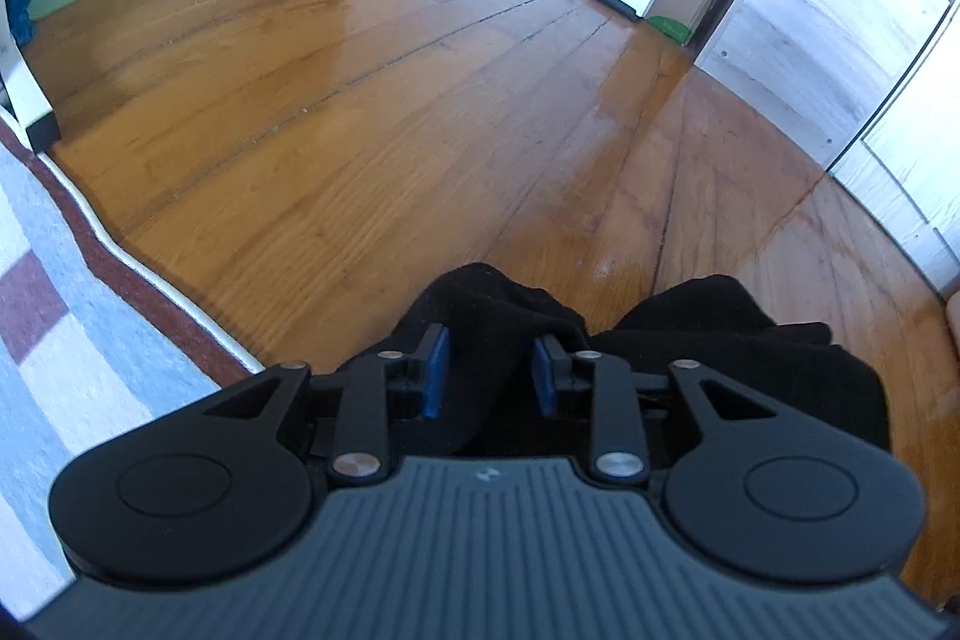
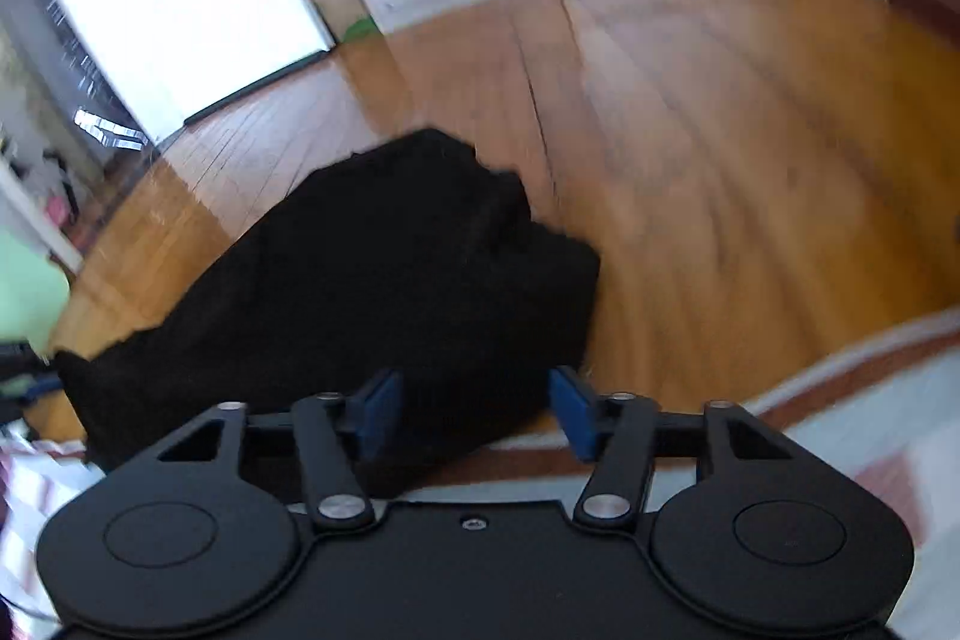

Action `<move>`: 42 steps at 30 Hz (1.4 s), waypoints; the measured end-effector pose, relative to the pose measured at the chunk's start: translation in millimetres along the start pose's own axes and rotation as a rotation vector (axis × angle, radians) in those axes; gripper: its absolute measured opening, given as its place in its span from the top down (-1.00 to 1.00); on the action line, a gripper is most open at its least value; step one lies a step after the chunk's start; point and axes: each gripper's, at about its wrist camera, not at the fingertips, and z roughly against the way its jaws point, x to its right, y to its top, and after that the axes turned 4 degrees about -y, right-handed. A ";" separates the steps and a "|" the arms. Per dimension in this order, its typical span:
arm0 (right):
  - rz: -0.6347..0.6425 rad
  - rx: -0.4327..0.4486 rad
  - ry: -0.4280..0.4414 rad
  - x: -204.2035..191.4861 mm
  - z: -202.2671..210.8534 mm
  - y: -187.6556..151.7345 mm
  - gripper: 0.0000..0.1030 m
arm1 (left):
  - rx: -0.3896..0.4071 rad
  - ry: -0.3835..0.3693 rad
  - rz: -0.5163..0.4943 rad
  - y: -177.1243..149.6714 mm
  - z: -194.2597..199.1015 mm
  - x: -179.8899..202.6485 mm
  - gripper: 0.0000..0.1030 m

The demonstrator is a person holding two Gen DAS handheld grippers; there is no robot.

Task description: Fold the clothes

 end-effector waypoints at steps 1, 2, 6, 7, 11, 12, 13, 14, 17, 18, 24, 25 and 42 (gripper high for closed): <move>-0.059 -0.045 0.050 0.2 -10.1 0.2 -0.21 | -0.003 -0.012 0.007 0.2 -0.6 0.4 0.35; -0.118 -0.091 0.100 0.3 -20.4 0.3 -0.24 | -0.007 -0.019 0.009 0.5 -1.2 0.6 0.34; -0.164 -0.231 0.159 -7.6 -54.4 -18.9 -0.22 | -0.022 -0.049 0.017 0.3 -3.5 1.5 0.31; -0.115 -0.236 0.166 -15.3 -55.0 -20.2 -0.21 | -0.026 -0.057 0.020 0.1 -4.1 1.7 0.31; 0.319 -0.027 0.180 -80.9 -27.0 -27.5 -0.20 | -0.017 -0.135 0.051 1.9 -5.0 0.2 0.31; 0.434 0.000 0.192 -100.3 -25.2 -33.8 -0.20 | -0.020 -0.181 0.082 2.0 -5.3 -3.5 0.31; 0.564 -0.003 0.209 -122.9 -28.3 -42.4 -0.20 | -0.032 -0.232 0.128 1.9 -8.0 -8.9 0.31; 0.648 -0.002 0.217 -142.5 -35.1 -49.9 -0.20 | -0.053 -0.290 0.191 -0.1 -13.2 -16.7 0.30; 0.826 -0.035 0.265 -193.6 -56.0 -70.3 -0.20 | -0.104 -0.359 0.296 -6.2 -26.9 -31.9 0.29; 0.834 -0.070 0.298 -205.5 -63.3 -75.8 -0.19 | -0.114 -0.350 0.299 -7.6 -30.0 -33.5 0.28; 0.857 -0.001 0.243 -225.7 -100.2 -86.8 0.96 | -0.079 -0.312 0.232 -6.1 -33.0 -24.3 0.28; 0.839 0.023 0.239 -221.1 -99.0 -82.7 0.95 | -0.072 -0.293 0.209 -5.0 -31.8 -23.9 0.28; 0.068 -0.082 0.569 -139.7 -73.7 19.7 0.94 | -0.400 -0.481 0.222 -36.5 -49.6 12.5 -0.43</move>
